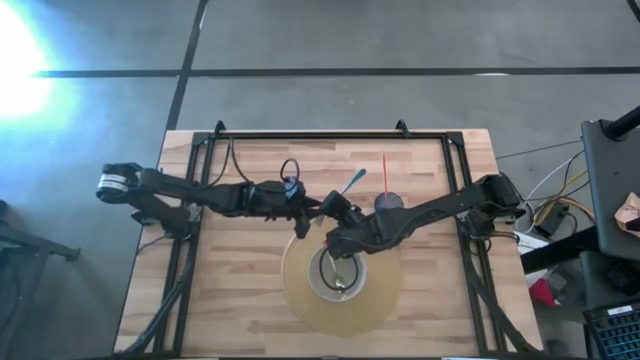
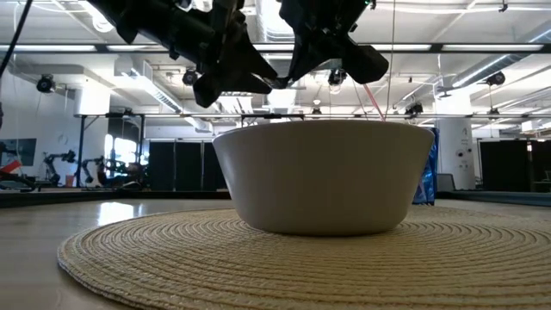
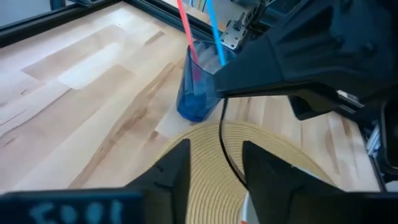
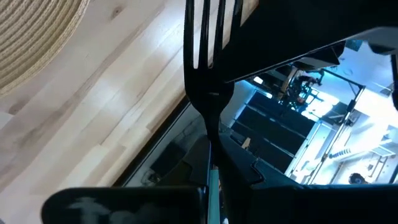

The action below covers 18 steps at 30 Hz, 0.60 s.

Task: Pick & Place Utensil
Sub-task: Put the orange spoon into the white bowl on the brown placemat

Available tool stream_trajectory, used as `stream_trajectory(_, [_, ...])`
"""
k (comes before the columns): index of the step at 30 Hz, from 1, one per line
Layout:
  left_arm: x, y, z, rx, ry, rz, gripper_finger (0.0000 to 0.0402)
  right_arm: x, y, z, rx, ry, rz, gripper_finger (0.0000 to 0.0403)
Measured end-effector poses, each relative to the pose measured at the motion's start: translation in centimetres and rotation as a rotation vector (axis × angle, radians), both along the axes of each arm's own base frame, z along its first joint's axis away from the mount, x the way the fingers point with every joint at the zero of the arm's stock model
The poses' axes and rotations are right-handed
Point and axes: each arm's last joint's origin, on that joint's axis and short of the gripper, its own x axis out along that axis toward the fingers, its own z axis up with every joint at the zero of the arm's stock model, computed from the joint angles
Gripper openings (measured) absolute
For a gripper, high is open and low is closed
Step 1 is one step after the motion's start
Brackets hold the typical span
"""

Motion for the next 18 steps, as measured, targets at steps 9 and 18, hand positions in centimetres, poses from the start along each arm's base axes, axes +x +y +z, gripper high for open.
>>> stream_trajectory(9, [0.04, 0.24, -0.12, 0.063, 0.015, -0.008, 0.0017, 0.06, 0.02, 0.03, -0.002, -0.001, 0.005, 0.0013])
stream_trajectory(18, [0.06, 0.27, -0.05, 0.088, 0.012, -0.017, 0.0004, 0.04, 0.04, 0.03, -0.007, 0.002, 0.006, 0.0013])
